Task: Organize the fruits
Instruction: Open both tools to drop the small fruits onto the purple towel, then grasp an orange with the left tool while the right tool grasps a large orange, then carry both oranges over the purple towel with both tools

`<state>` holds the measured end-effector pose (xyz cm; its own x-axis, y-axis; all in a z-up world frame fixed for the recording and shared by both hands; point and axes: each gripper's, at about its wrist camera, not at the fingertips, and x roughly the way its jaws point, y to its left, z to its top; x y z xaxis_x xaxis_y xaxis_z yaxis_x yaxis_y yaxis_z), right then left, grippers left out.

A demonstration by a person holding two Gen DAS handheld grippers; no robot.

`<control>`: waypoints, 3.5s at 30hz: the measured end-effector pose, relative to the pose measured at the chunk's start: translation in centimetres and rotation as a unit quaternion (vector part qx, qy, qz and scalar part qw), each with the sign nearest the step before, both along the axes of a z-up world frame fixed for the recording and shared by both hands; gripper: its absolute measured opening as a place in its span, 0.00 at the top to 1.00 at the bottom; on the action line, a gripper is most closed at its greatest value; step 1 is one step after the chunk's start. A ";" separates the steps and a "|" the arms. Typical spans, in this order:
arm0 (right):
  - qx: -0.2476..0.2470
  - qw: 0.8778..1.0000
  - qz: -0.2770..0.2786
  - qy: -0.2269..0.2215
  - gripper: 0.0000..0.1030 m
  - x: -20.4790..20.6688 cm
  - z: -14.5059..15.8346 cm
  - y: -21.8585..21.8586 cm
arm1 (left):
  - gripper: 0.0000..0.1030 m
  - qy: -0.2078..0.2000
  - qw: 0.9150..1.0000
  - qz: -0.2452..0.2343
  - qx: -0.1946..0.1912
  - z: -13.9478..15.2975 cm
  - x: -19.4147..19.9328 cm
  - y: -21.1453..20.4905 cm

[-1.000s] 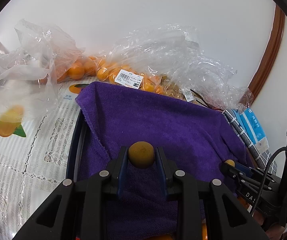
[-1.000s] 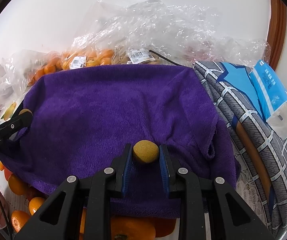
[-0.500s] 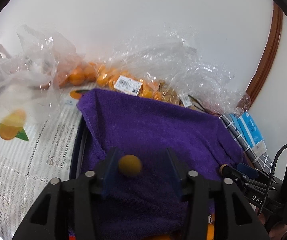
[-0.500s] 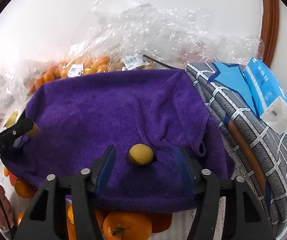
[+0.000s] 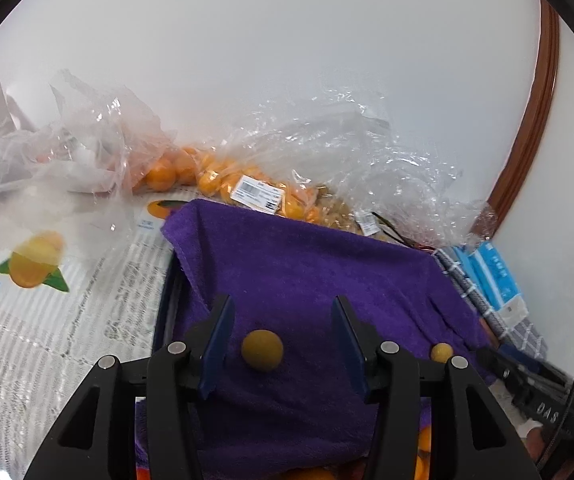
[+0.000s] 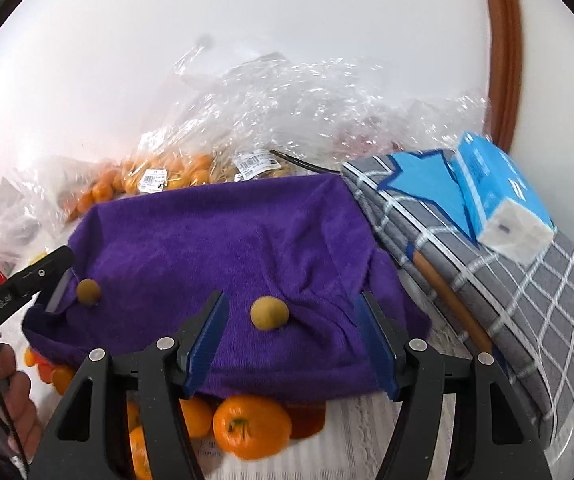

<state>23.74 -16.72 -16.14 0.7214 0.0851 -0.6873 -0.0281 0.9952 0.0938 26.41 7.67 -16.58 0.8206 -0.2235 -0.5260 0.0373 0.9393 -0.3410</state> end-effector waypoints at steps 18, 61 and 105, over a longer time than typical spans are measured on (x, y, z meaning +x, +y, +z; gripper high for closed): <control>0.003 0.993 0.099 0.062 0.51 -3.3 -3.7 0.9 | 0.40 -0.002 1.000 -0.012 0.005 1.7 -4.5 0.8; 0.043 0.993 0.108 -0.023 0.58 -5.7 -0.9 0.0 | 0.69 0.025 0.995 -0.091 0.031 0.3 -7.5 -1.6; -0.034 0.997 0.069 0.022 0.58 1.9 -3.0 -1.3 | 0.69 0.052 0.995 -0.060 0.054 -1.3 -0.4 -2.5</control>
